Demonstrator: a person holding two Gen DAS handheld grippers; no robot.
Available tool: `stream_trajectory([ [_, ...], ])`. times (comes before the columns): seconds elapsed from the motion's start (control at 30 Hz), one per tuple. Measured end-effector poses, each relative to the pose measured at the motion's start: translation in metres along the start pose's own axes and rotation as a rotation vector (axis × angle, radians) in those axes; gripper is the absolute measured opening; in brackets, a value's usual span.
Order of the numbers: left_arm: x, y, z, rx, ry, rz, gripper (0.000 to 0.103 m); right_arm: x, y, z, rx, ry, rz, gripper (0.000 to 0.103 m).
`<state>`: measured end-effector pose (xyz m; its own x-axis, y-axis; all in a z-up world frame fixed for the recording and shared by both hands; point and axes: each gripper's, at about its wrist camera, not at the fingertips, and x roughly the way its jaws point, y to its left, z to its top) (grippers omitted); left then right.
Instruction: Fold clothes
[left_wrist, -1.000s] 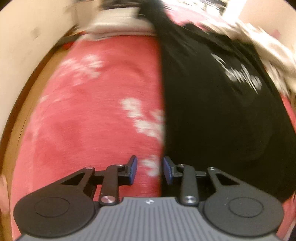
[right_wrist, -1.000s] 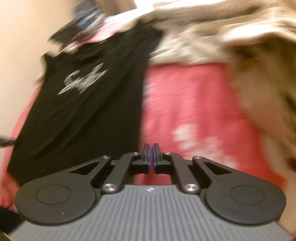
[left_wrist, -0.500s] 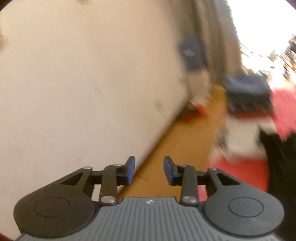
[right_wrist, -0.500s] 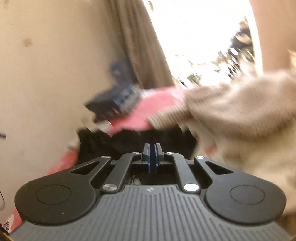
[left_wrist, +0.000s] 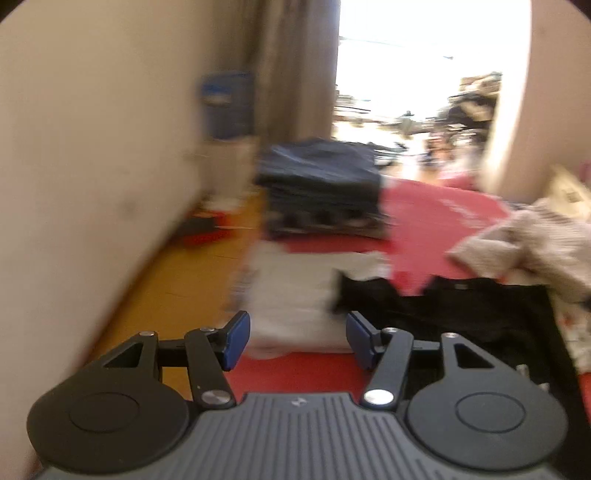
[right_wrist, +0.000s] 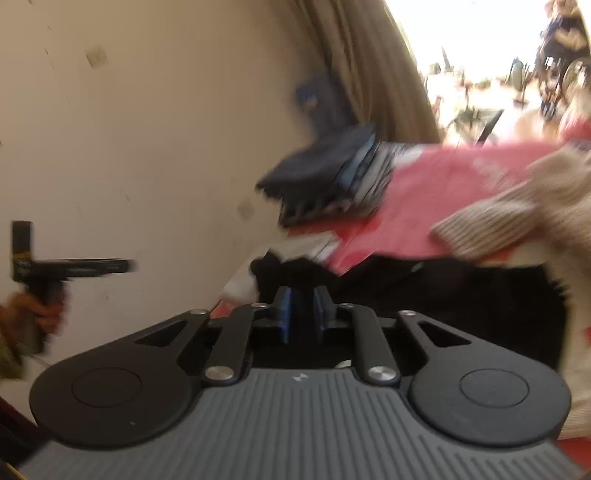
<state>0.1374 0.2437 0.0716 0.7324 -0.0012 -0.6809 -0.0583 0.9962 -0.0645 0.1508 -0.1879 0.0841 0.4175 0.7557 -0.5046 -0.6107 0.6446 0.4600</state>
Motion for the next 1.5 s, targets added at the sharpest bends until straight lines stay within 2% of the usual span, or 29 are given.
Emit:
stream_trajectory([
  [0.03,0.017,0.002,-0.008,-0.004,0.001,-0.054,0.059,0.019,0.010,0.005,0.009,0.026,-0.005,0.024],
  [0.23,0.094,0.021,-0.054,-0.029,0.015,-0.310,0.058,0.144,0.048,0.031,0.008,0.200,-0.074,0.046],
  [0.37,0.119,0.027,-0.070,-0.011,0.008,-0.401,0.057,0.236,0.077,0.041,-0.155,0.289,-0.147,0.051],
  [0.43,0.123,0.034,-0.076,-0.029,0.015,-0.448,0.057,0.278,0.091,0.043,-0.256,0.340,-0.179,0.058],
  [0.5,0.126,0.039,-0.078,-0.053,0.020,-0.481,0.057,0.320,0.098,0.040,-0.313,0.414,-0.232,0.058],
  [0.57,0.125,0.044,-0.080,-0.087,0.018,-0.511,0.057,0.342,0.096,0.037,-0.306,0.462,-0.267,0.054],
  [0.6,0.124,0.047,-0.082,-0.108,0.013,-0.526,0.057,0.343,0.093,0.038,-0.283,0.465,-0.263,0.032],
  [0.63,0.124,0.052,-0.083,-0.129,0.006,-0.543,0.057,0.340,0.091,0.038,-0.257,0.457,-0.258,0.001],
  [0.77,0.115,0.073,-0.088,-0.210,-0.014,-0.642,0.057,0.294,0.098,0.036,-0.132,0.273,-0.209,0.003],
  [0.83,0.109,0.076,-0.091,-0.204,-0.019,-0.684,0.057,0.260,0.097,0.027,-0.029,0.153,-0.188,0.003],
  [0.93,0.101,0.062,-0.094,-0.095,-0.034,-0.710,0.058,0.210,0.078,0.000,0.195,-0.048,-0.214,0.003],
  [1.0,0.098,0.047,-0.096,-0.007,-0.034,-0.719,0.058,0.177,0.054,-0.027,0.412,-0.197,-0.236,0.003],
  [1.1,0.098,0.023,-0.101,0.095,-0.018,-0.740,0.058,0.145,0.011,-0.066,0.757,-0.337,-0.273,0.006],
  [1.2,0.100,0.005,-0.108,0.151,0.003,-0.749,0.058,0.131,-0.020,-0.100,0.950,-0.362,-0.287,0.008],
  [1.27,0.102,-0.004,-0.111,0.181,0.004,-0.743,0.058,0.123,-0.039,-0.121,1.065,-0.371,-0.293,0.020],
  [1.3,0.102,-0.007,-0.112,0.197,0.000,-0.737,0.058,0.121,-0.043,-0.125,1.079,-0.354,-0.293,0.034],
  [1.37,0.101,-0.015,-0.113,0.230,-0.015,-0.724,0.058,0.120,-0.045,-0.130,1.076,-0.318,-0.300,0.044],
  [1.5,0.097,-0.028,-0.114,0.300,-0.036,-0.709,0.058,0.124,-0.035,-0.121,0.895,-0.192,-0.380,0.046],
])
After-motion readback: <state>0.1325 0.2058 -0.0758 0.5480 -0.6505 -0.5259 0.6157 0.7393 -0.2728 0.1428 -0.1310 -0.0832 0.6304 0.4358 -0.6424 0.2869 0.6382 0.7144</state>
